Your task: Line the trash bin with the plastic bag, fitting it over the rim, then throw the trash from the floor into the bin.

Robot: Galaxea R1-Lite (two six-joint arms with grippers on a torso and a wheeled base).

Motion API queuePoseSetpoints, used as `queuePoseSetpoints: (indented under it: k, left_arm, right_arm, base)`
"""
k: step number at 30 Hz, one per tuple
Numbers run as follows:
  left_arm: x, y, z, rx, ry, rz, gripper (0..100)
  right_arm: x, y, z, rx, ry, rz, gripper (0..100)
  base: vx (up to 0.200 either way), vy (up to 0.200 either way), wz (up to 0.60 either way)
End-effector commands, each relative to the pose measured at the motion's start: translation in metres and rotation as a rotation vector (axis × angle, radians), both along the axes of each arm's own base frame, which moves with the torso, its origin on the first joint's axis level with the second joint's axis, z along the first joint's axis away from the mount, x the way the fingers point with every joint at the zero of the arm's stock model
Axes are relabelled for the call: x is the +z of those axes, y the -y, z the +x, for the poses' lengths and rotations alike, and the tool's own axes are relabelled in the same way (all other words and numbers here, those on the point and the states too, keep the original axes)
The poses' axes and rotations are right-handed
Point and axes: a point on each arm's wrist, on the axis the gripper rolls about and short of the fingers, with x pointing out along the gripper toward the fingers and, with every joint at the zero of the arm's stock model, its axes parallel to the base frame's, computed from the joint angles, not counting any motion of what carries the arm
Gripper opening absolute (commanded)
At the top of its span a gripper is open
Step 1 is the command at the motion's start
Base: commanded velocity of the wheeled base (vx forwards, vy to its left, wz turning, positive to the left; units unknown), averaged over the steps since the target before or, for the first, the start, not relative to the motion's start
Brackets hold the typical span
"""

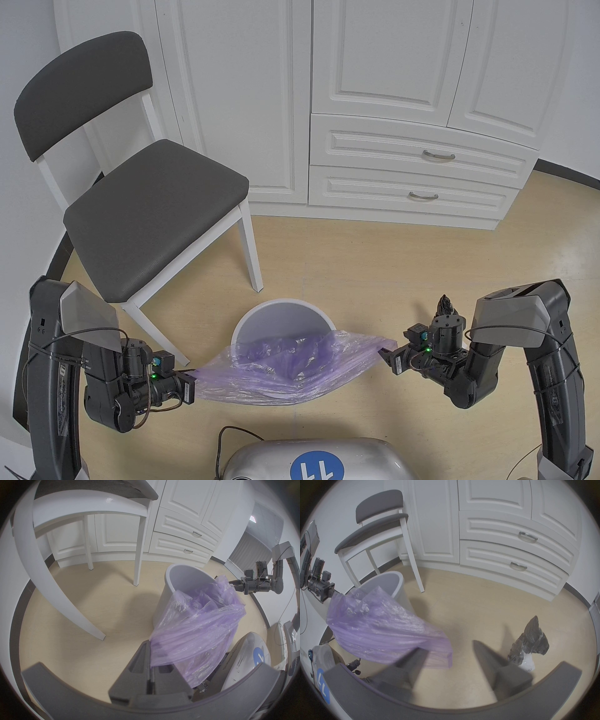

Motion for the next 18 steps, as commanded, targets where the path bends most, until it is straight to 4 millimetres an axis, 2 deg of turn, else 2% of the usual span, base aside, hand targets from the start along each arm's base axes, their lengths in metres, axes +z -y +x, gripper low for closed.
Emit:
queuePoseSetpoints:
  k: [1, 7, 10, 12, 15, 18]
  left_arm:
    - [-0.002, -0.001, -0.001, 0.001, -0.009, 0.001, 0]
    - [0.008, -0.001, -0.006, 0.0, 0.001, -0.001, 0]
    - [0.007, -0.001, -0.005, -0.001, 0.0, 0.001, 0]
    - [0.005, -0.001, -0.005, -0.001, -0.003, 0.001, 0]
    - [0.003, -0.001, -0.005, 0.0, -0.007, 0.0, 0]
    - [0.003, -0.001, -0.004, 0.0, -0.009, 0.0, 0]
  right_arm:
    - [-0.001, 0.004, -0.002, 0.001, -0.004, -0.001, 100]
    - [0.04, 0.046, -0.013, 0.16, 0.127, 0.058, 100]
    - [0.046, 0.062, -0.018, 0.251, 0.119, 0.114, 100]
    - [0.061, 0.077, -0.024, 0.358, 0.135, 0.169, 100]
    - [0.076, 0.09, -0.03, 0.431, 0.135, 0.24, 100]
    - [0.088, 0.096, -0.033, 0.441, 0.121, 0.305, 100]
  base:
    - [0.0, 0.0, 0.0]
    - [0.0, 0.0, 0.0]
    - [0.0, 0.0, 0.0]
    - [0.0, 0.0, 0.0]
    - [0.0, 0.0, 0.0]
    - [0.0, 0.0, 0.0]
